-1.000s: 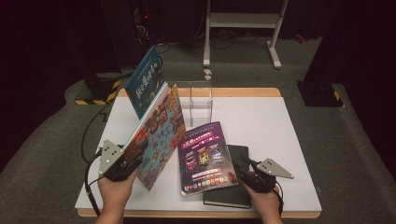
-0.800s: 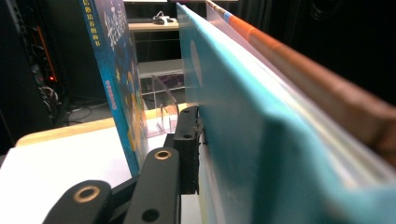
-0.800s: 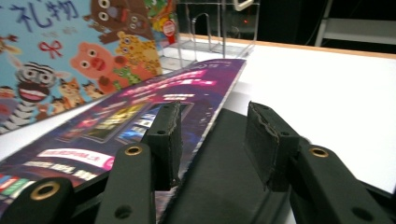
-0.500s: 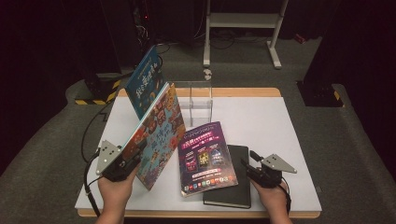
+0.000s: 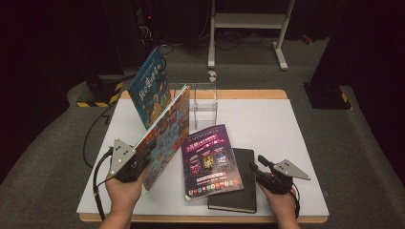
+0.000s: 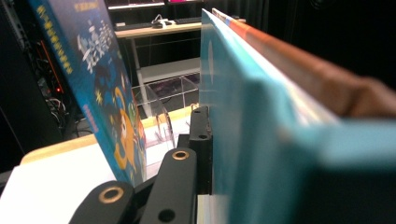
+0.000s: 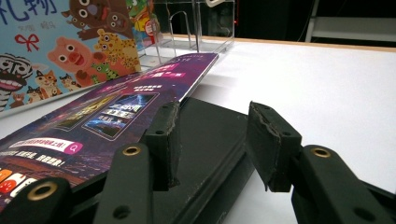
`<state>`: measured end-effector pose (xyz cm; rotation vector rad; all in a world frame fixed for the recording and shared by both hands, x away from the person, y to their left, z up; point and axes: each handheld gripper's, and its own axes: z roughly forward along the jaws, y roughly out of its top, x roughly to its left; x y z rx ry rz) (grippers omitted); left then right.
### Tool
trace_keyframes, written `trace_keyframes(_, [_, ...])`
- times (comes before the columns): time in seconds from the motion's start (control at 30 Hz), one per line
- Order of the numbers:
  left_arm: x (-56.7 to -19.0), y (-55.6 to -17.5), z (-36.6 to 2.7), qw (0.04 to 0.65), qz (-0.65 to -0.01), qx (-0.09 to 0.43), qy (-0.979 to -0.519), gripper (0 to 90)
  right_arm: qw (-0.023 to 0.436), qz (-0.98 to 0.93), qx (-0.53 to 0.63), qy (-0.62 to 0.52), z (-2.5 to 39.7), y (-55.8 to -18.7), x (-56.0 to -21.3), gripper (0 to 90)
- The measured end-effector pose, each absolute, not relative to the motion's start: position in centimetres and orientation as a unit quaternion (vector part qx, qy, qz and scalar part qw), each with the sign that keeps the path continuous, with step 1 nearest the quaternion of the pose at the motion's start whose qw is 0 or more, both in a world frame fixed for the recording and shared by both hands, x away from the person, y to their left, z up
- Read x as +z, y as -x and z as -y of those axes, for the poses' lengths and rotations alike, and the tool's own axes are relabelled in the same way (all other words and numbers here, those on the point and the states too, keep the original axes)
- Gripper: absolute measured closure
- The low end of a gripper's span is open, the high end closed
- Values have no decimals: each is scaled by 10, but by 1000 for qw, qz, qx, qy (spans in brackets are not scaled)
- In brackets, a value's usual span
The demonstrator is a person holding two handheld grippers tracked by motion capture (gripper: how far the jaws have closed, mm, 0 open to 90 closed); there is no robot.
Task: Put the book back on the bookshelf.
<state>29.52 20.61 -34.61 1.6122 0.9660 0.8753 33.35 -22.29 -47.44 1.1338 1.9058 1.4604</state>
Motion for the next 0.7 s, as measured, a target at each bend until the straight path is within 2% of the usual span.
trace_keyframes(0.33, [-309, -325, -224, 512, -413, 324, -680, 816, 244, -681, 549, -419, 233, -331, -471, 551])
trace_keyframes(0.5, [-287, -318, -241, 519, -417, 325, -671, 816, 245, -676, 552, -423, 234, -329, -470, 554])
trace_keyframes(0.7, [-284, -307, -263, 524, -447, 325, -648, 816, 243, -676, 554, -421, 234, -329, -470, 556])
